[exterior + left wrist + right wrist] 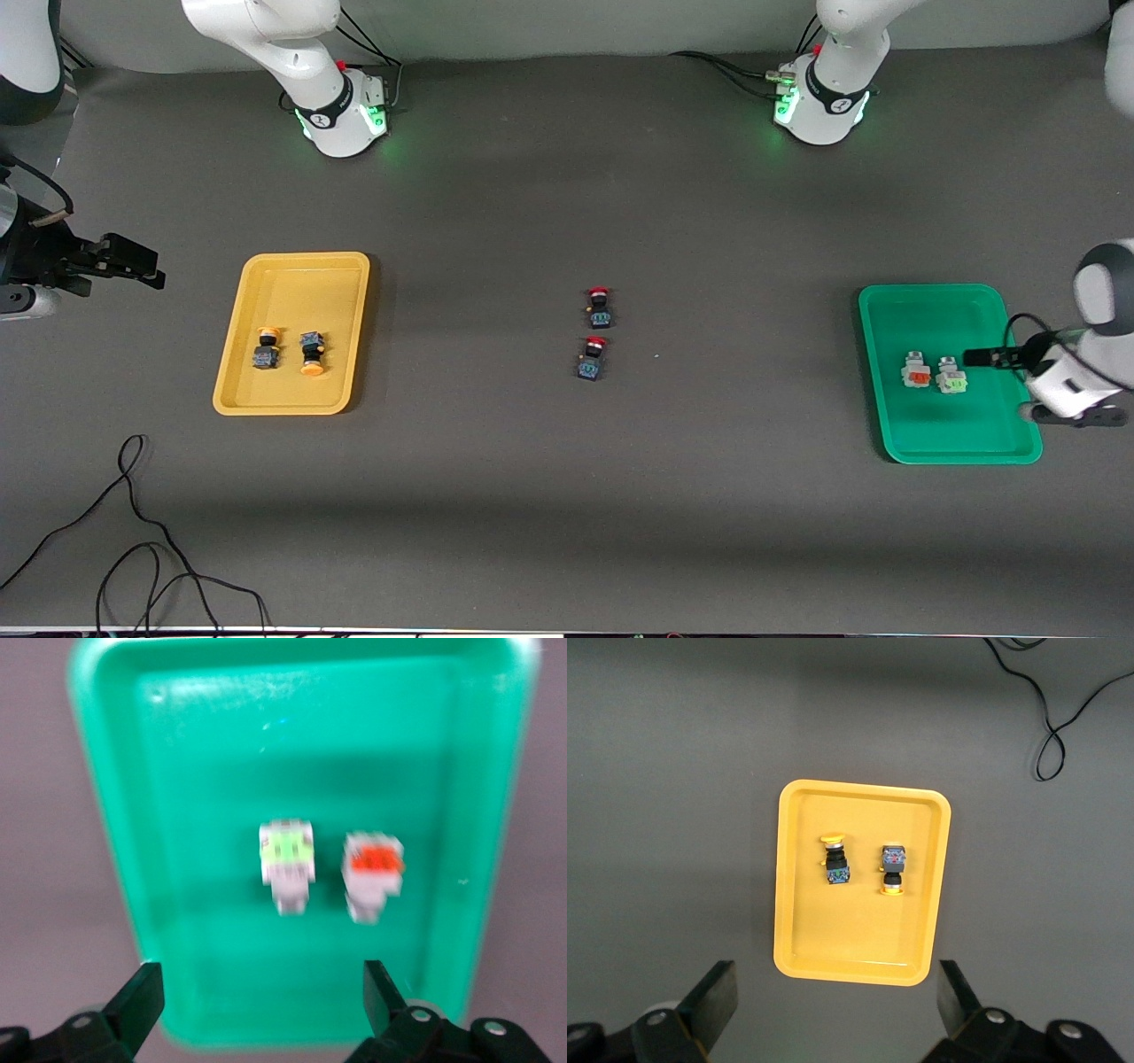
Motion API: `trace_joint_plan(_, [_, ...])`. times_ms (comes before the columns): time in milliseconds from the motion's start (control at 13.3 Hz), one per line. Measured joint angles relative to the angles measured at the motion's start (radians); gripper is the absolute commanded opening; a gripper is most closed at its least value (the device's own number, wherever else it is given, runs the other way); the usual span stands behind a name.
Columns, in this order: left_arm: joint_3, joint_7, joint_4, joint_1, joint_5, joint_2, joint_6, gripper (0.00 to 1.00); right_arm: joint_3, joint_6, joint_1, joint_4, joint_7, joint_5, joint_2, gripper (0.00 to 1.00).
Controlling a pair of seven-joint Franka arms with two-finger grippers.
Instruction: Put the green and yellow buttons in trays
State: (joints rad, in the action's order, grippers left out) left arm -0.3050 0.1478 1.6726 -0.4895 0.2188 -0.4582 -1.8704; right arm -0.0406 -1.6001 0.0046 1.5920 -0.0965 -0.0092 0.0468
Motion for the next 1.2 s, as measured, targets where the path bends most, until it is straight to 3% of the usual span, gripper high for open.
trace_joint_plan(225, [-0.061,0.000,-0.105,0.001,-0.009,0.131,0.267,1.00,0.000,0.000,0.000,-0.003,0.004,0.003,0.000,1.00])
trace_joint_plan(526, [-0.140,0.000,-0.292,0.002,-0.017,0.166,0.507,1.00,0.000,0.000,0.000,-0.007,0.006,0.004,0.000,1.00])
trace_joint_plan(826, [-0.167,0.001,-0.395,0.002,-0.028,0.166,0.568,1.00,0.000,0.000,0.000,-0.008,0.006,0.004,0.001,1.00])
trace_joint_plan(1202, [-0.195,0.001,-0.401,0.003,-0.031,0.165,0.578,1.00,-0.004,0.000,-0.001,-0.009,0.006,0.004,0.001,1.00])
